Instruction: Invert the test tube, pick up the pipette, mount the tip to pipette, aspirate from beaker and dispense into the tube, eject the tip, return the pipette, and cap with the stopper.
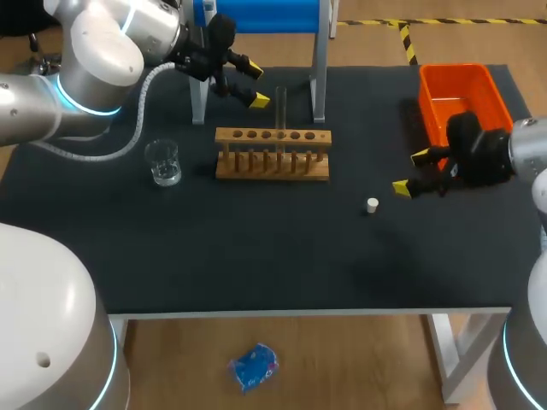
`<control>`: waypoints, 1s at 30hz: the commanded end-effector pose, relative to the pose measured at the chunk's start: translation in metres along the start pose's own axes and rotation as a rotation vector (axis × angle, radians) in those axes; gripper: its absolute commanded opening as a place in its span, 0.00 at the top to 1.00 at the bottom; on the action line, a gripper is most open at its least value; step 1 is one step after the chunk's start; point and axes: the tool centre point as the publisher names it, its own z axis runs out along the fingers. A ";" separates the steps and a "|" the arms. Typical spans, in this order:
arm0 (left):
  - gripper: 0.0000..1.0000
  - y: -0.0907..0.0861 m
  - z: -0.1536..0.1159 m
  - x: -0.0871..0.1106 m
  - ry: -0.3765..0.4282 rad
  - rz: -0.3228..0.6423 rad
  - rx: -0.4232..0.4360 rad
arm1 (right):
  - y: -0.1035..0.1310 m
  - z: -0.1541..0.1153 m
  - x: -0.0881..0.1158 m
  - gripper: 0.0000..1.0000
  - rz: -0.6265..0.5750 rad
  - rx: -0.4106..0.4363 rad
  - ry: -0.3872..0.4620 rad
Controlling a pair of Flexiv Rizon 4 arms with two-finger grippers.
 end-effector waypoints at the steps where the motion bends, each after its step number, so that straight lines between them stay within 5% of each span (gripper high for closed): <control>1: 0.00 -0.001 -0.001 -0.001 0.005 -0.001 -0.004 | -0.007 0.021 0.003 0.00 -0.066 0.103 -0.058; 6: 0.00 -0.001 -0.001 -0.001 0.005 -0.001 -0.004 | -0.023 0.034 0.001 0.00 -0.073 0.144 -0.118; 26: 0.00 -0.001 -0.001 -0.001 0.005 -0.001 -0.004 | -0.042 0.071 -0.018 0.00 -0.044 0.165 -0.101; 28: 0.00 -0.001 -0.001 -0.001 0.005 -0.001 -0.004 | -0.043 0.074 -0.019 0.20 -0.043 0.169 -0.099; 30: 0.00 -0.001 -0.001 -0.001 0.005 -0.001 -0.004 | -0.045 0.078 -0.020 0.16 -0.039 0.181 -0.099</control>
